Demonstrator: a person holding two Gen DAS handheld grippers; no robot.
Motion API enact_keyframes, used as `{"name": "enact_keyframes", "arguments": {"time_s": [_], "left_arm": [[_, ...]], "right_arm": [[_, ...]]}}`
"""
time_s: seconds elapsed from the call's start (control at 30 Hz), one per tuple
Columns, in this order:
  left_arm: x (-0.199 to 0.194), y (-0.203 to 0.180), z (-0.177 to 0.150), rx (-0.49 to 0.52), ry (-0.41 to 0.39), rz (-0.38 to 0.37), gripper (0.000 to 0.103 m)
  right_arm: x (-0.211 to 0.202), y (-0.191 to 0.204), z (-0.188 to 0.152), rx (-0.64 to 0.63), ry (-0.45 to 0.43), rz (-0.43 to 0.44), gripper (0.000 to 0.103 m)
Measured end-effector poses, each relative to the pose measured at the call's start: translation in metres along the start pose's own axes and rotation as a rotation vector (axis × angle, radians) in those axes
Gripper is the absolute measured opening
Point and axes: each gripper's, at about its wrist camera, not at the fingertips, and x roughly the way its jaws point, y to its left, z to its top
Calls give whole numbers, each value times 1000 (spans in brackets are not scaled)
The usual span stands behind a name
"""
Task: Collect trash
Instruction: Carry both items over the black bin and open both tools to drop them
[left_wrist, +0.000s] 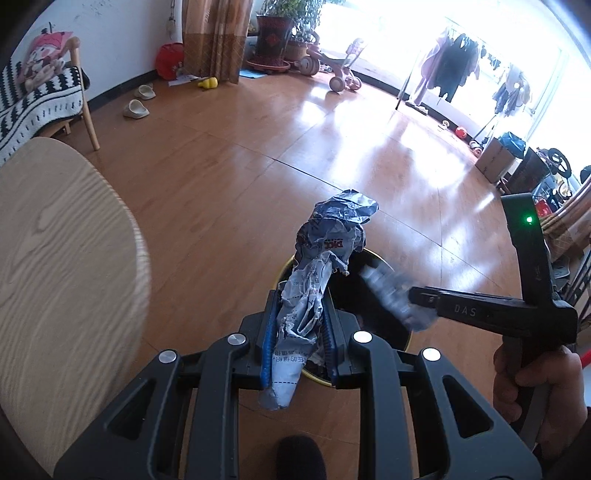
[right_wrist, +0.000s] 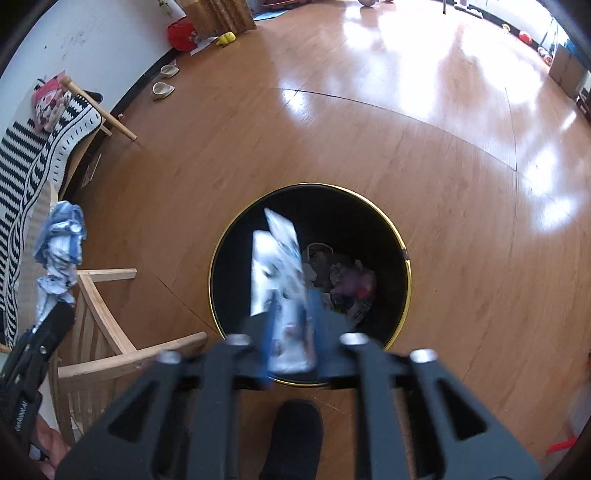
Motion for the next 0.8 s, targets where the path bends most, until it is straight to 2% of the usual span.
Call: {"name": "enact_keyframes", "arguments": {"time_s": [0.03, 0.07, 0.33, 0.57, 0.63, 0.7, 0.8], "left_arm": [[4, -2, 0, -1, 5, -7, 21], [7, 1, -1, 0, 9, -12, 21], [32, -14, -2, 2, 49, -56, 21], [49, -26, -3, 20, 56, -128, 22], [50, -29, -3, 30, 55, -135, 34], [47, -33, -4, 41, 37, -138, 67], [43, -36, -6, 47, 24, -139, 71]], "right_arm": [[-2, -2, 0, 3, -17, 1, 69], [-5, -3, 0, 3, -36, -1, 74], [-19, -25, 2, 74, -92, -9, 74], [-32, -44, 4, 138, -136, -28, 74], [-37, -46, 4, 147, -150, -24, 74], [-42, -48, 3, 156, -164, -20, 74], [-48, -46, 4, 160, -184, -13, 74]]}}
